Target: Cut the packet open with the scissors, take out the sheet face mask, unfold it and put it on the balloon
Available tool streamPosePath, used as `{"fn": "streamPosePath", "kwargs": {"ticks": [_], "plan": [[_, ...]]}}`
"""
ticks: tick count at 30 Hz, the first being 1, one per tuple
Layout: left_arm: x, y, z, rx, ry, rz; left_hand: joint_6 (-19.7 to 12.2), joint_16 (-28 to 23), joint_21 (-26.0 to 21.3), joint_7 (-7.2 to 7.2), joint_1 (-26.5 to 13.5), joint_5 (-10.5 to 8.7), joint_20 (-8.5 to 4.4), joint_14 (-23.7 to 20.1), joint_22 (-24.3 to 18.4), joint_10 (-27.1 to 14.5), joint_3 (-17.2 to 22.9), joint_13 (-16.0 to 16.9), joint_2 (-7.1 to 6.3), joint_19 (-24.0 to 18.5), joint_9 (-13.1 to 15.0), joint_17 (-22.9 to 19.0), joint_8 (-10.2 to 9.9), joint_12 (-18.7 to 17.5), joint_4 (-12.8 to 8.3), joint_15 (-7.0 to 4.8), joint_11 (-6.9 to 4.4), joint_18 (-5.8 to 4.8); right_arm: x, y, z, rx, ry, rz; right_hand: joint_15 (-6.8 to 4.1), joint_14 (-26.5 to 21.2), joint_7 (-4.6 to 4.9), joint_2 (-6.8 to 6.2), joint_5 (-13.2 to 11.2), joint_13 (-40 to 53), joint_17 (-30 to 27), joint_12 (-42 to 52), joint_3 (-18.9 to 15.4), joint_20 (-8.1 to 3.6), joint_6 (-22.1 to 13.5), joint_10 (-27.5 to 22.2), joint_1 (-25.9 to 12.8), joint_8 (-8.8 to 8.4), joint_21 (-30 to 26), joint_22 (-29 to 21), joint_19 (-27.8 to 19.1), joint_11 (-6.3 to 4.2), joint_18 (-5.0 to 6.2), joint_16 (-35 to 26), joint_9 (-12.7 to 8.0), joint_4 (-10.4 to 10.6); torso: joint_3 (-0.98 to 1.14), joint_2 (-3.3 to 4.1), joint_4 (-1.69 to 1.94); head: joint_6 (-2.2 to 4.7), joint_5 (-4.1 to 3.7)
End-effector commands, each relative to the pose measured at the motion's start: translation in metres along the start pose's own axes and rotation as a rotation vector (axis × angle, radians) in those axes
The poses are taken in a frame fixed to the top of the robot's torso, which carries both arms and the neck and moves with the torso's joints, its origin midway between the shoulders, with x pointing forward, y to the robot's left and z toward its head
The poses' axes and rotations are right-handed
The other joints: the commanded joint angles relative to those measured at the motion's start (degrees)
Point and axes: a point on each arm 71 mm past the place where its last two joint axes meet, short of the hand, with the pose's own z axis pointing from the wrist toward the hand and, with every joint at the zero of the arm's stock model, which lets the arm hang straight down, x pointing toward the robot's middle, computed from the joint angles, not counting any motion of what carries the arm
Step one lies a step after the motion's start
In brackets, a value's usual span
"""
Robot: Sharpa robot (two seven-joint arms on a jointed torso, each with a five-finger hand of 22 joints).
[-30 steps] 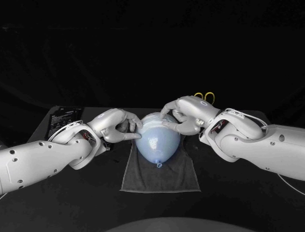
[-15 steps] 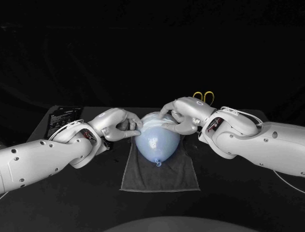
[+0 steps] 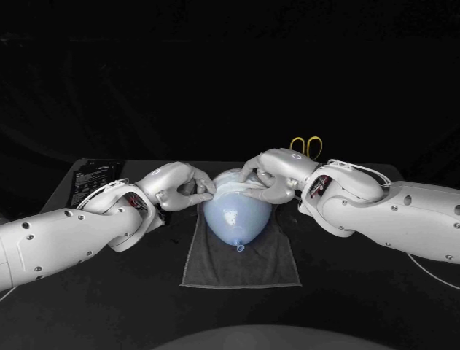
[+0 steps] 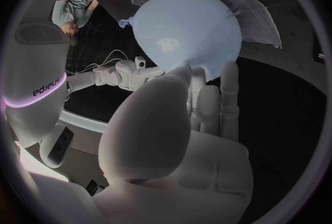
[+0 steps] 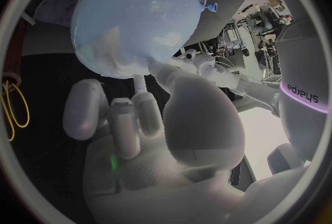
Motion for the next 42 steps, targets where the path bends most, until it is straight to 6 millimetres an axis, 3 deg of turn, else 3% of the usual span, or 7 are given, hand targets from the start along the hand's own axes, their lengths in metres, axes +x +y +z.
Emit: {"fn": "streamPosePath", "kwargs": {"ticks": [1,15,23,30,32,37,42], "plan": [[0.002,-0.001,0.002,0.000,0.011,0.004,0.8,0.5,0.5,-0.05,-0.3,0.16,-0.31,0.7,0.2,0.7,0.9,0.0,-0.38,-0.1,-0.1,0.7,0.0,0.1,-0.1,0.01,-0.12,1.20,0.004,-0.001,0.000,0.012,0.045,-0.011,0.38,5.9,0.04,0.06,-0.3,4.4,14.5,-0.1,-0.4,0.38,0.0,-0.2,-0.4,-0.27,0.0,9.1,0.0,-0.09,0.00,0.3,-0.1,0.0,-0.02,-0.03,-0.02,-0.07,-0.08],[-0.001,-0.006,0.007,0.006,-0.075,0.000,2.6,3.3,3.7,-1.21,-3.1,0.16,-1.08,4.8,3.4,3.0,6.9,1.0,1.16,2.2,1.4,6.3,3.2,1.6,-0.7,-0.94,-1.16,0.82,0.006,-0.001,0.000,0.016,0.054,-0.011,0.36,5.9,-0.06,0.36,-0.3,4.8,14.6,0.3,-0.6,0.45,0.6,0.2,-0.3,-0.26,0.1,9.2,0.0,-0.16,0.00,0.3,-0.1,0.3,-0.01,-0.01,0.01,-0.05,0.00],[-0.010,-0.005,0.003,-0.022,-0.156,-0.104,0.2,3.7,5.0,-1.15,-7.5,0.14,-1.12,5.1,4.4,1.7,14.6,3.3,0.27,2.0,5.3,7.1,6.6,4.2,-2.6,-0.81,-1.01,0.71,0.006,-0.001,0.000,0.021,0.061,-0.011,0.35,5.9,-0.08,0.43,-0.3,4.8,14.7,0.3,-0.7,0.46,0.7,0.2,-0.3,-0.26,0.2,9.2,0.0,-0.17,0.01,0.4,-0.1,0.3,-0.01,-0.01,0.04,-0.03,-0.02],[-0.016,0.001,-0.005,-0.054,-0.167,-0.195,-2.1,2.5,3.6,-0.83,-10.1,0.19,-0.83,3.2,1.8,0.2,17.3,3.4,0.90,-0.5,6.8,4.3,7.1,4.0,-2.9,-0.45,-0.65,1.15,0.007,-0.002,0.001,0.026,0.064,-0.012,0.34,5.9,-0.09,0.46,-0.3,4.8,14.6,0.3,-0.7,0.46,0.8,0.2,-0.3,-0.27,0.1,9.2,0.0,-0.18,0.01,0.4,0.0,0.4,-0.02,-0.05,0.06,-0.09,-0.05],[-0.017,0.003,-0.008,-0.059,-0.158,-0.211,-3.7,1.9,3.4,-0.40,-10.9,0.15,-0.69,2.1,1.7,-0.6,17.6,3.2,0.06,-0.9,6.7,2.7,6.3,3.4,-3.0,-0.23,-0.33,1.12,0.007,-0.002,0.001,0.028,0.064,-0.012,0.33,5.9,-0.10,0.49,-0.3,4.8,14.6,0.3,-0.8,0.46,0.9,0.2,-0.3,-0.28,0.0,9.1,0.0,-0.19,0.04,0.4,-0.1,0.4,-0.03,-0.06,0.07,-0.08,-0.04],[-0.019,0.006,-0.012,-0.054,-0.126,-0.194,-6.1,0.3,2.4,0.53,-14.9,0.07,-0.07,-0.4,1.1,-2.0,12.4,3.2,-8.02,-1.9,5.8,-0.6,4.5,3.0,-3.0,0.66,0.60,0.94,0.007,-0.003,0.001,0.030,0.066,-0.013,0.33,5.9,-0.10,0.49,-0.3,4.8,14.6,0.3,-0.8,0.46,0.9,0.2,-0.3,-0.28,0.0,9.1,0.0,-0.19,0.04,0.4,-0.1,0.4,-0.02,-0.06,0.13,-0.09,0.01],[-0.017,0.006,-0.014,-0.028,-0.078,-0.130,-6.6,-2.4,-0.3,0.89,-15.6,0.12,1.13,-5.5,-0.4,-4.5,2.5,2.7,-8.65,-3.3,4.7,-6.1,3.5,1.9,-5.7,1.43,1.22,1.04,0.008,-0.003,0.001,0.032,0.068,-0.013,0.33,5.9,-0.10,0.49,-0.3,4.8,14.6,0.3,-0.8,0.46,0.9,0.2,-0.3,-0.28,0.0,9.1,0.0,-0.19,0.04,0.4,-0.1,0.4,-0.03,-0.06,0.07,-0.04,0.04]]}}
